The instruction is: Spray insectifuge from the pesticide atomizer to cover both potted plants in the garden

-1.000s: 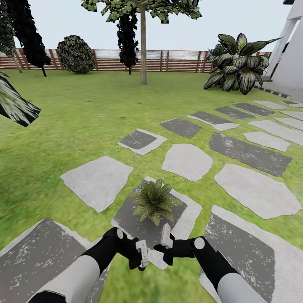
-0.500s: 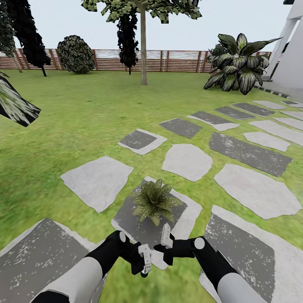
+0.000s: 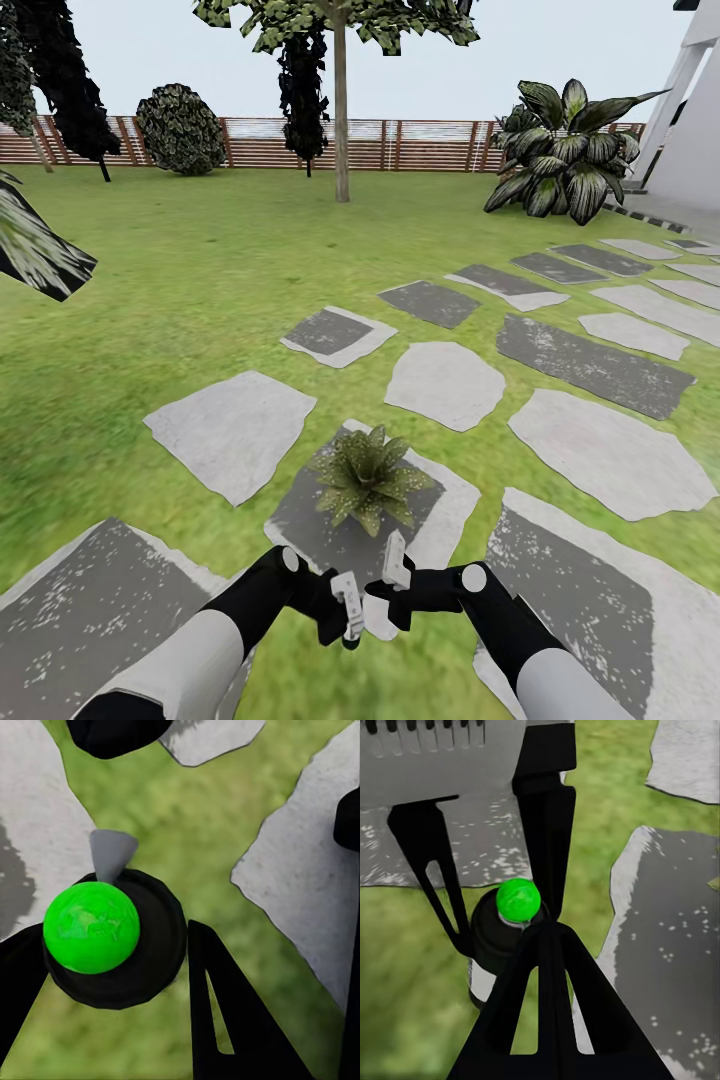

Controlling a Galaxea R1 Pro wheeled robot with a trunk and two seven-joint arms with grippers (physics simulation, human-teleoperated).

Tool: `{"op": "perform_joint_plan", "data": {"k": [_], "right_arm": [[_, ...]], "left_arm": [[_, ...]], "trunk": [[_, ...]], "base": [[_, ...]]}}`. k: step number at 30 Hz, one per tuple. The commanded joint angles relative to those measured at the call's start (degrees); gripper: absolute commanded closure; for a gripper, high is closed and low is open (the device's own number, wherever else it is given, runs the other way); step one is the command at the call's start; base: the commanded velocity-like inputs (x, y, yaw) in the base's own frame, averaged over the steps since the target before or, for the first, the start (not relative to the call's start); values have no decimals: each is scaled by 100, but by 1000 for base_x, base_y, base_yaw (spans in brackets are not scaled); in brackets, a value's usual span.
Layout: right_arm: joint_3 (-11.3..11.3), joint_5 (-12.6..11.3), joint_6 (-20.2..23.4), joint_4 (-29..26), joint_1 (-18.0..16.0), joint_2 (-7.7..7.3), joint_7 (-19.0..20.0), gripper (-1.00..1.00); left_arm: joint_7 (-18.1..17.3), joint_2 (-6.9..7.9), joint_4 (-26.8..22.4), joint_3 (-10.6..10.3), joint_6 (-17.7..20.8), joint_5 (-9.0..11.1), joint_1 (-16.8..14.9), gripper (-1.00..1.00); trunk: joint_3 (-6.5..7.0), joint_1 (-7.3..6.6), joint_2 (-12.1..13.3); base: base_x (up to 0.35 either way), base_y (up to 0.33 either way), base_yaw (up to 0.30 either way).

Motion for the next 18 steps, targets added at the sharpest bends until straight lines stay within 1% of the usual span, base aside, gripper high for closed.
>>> {"op": "perform_joint_plan", "data": {"k": [1,11,14,18], "right_arm": [[-6,50,-30,-8,-2,2,4,100],[-6,50,-30,-1,-2,2,3,100],[-6,50,-30,0,-2,2,3,100],[-6,50,-30,0,-2,2,3,100]], "left_arm": [[-18,-1,-12,-7,38,-7,-1,100],[-12,-17,-18,-7,22,9,-1,100],[-17,-19,-20,-9,17,206,-1,100],[-20,-19,-20,-9,13,270,-1,100]], "trunk": [[-5,-1,-2],[-5,-1,-2],[-5,-1,-2],[-5,-1,-2]], "base": [[0,0,0],[0,0,0],[0,0,0],[0,0,0]]}}
